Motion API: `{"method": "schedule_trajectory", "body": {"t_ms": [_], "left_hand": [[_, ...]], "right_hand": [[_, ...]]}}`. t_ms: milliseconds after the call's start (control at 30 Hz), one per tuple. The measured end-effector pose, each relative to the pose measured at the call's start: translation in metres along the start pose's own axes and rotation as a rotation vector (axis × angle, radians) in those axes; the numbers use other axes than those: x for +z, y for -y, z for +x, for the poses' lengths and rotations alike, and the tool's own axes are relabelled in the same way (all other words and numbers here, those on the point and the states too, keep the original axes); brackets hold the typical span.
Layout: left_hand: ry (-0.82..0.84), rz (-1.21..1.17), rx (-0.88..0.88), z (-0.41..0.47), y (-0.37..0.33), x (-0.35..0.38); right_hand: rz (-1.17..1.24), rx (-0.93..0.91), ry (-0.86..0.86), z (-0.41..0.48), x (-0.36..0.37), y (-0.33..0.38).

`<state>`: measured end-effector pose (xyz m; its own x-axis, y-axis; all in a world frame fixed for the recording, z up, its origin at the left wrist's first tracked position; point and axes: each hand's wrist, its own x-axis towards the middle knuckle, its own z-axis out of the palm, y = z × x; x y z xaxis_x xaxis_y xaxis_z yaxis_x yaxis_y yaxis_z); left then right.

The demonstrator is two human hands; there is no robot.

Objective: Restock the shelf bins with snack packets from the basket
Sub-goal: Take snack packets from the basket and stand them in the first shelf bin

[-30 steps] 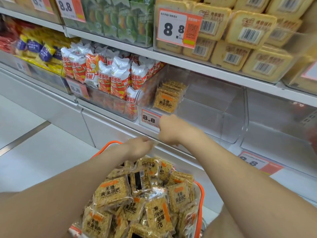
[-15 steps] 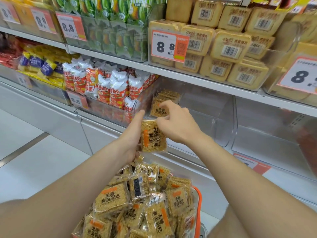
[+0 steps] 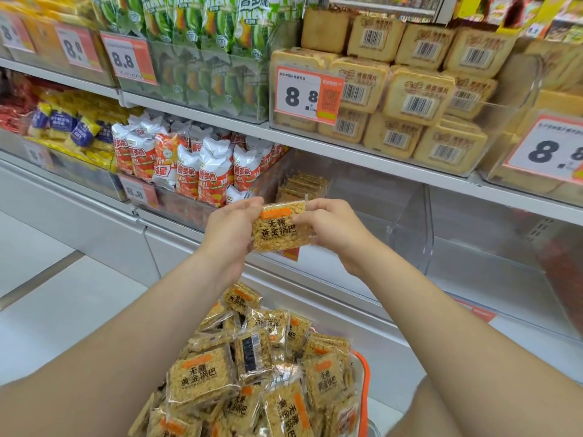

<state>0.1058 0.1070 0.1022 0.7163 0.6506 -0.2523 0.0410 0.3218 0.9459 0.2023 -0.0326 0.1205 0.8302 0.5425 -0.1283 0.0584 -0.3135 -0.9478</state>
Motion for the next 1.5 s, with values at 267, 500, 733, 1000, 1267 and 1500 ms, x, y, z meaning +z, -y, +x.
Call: {"method": "schedule_trajectory", "body": {"t_ms": [267, 500, 733, 1000, 1267, 1500], "left_hand": [[0.09, 0.139, 0.068, 0.009, -0.003, -0.004], [0.055, 0.86, 0.417, 0.023, 0.001, -0.009], [0.169, 1.459, 0.66, 0.035, 0.017, -0.008], [0.17, 1.53, 0.707, 0.045, 0.02, -0.004], [0.162, 1.483, 0.742, 0.052, 0.026, -0.008], [0.158, 1.475, 0.753, 0.052, 0.027, -0.008]], "right_hand": [[0.016, -0.064, -0.007, 0.006, -0.003, -0.005], [0.126, -0.002, -0.409, 0.052, -0.014, -0.03], [-0.322, 0.074, -0.355, 0.093, -0.009, -0.06], [-0.657, 0.147, -0.335, 0.135, 0.012, -0.056], [-0.742, 0.296, -0.188, 0.151, 0.018, -0.056], [-0.76, 0.193, -0.316, 0.156, 0.023, -0.051]]}}
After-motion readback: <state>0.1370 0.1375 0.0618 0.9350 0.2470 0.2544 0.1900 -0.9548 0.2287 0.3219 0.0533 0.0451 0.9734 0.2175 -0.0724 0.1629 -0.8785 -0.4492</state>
